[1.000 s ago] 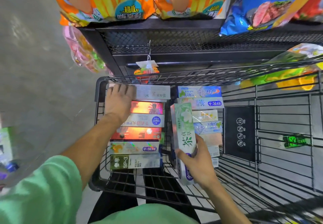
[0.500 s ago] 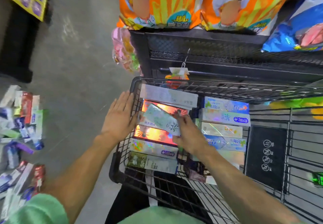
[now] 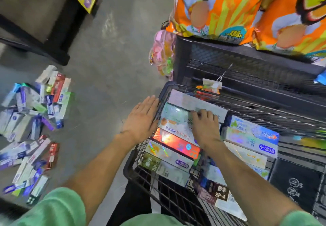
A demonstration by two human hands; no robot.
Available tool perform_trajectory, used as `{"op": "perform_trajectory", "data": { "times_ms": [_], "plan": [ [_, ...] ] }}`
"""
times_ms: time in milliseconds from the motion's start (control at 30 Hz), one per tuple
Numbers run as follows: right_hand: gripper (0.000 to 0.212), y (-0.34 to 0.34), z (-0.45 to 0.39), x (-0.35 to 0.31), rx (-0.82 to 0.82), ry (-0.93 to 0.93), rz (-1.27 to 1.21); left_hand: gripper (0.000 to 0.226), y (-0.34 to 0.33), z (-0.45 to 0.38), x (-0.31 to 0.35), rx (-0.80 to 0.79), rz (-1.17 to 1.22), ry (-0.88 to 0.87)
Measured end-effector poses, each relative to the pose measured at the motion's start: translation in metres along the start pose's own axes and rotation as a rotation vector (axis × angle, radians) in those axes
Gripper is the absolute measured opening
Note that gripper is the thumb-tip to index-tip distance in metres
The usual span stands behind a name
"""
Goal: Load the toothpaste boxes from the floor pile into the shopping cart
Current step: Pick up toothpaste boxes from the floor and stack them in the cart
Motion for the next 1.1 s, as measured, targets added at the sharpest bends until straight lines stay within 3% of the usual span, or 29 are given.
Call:
{"op": "perform_trajectory", "data": {
  "times_ms": [200,433,500,700,1100],
  "plan": [
    [0.06,0.035,0.005,-0.018,0.036,0.083,-0.083,0.076,0.017,0.026,-0.012,-0.016,-0.002,0.088],
    [0.045,0.109,0.021,-0.1,0.202,0.344,-0.122,0.08,0.055,0.099,-0.053,0.074,0.002,0.243],
    [0.047,0.126,0.026,-0.134,0.2,0.406,-0.098,0.087,0.064,0.131,-0.07,0.13,0.031,0.304],
    [0.071,0.162,0.049,-0.259,0.134,0.578,0.033,0.075,0.061,0.259,-0.144,0.207,0.077,0.589],
    [0.068,0.187,0.131,-0.548,0.17,0.923,0.218,0.074,0.017,0.516,-0.285,0.35,0.22,0.986]
  ]
}}
Point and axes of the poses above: each hand's wrist, its own z-axis away from the middle knuckle, its own y-axis out of the back of the hand, x = y × z, the point moved 3 cm from there along -z, towards the middle knuckle, and after that the axes turned 9 degrees about -y, right-handed, at the moved point
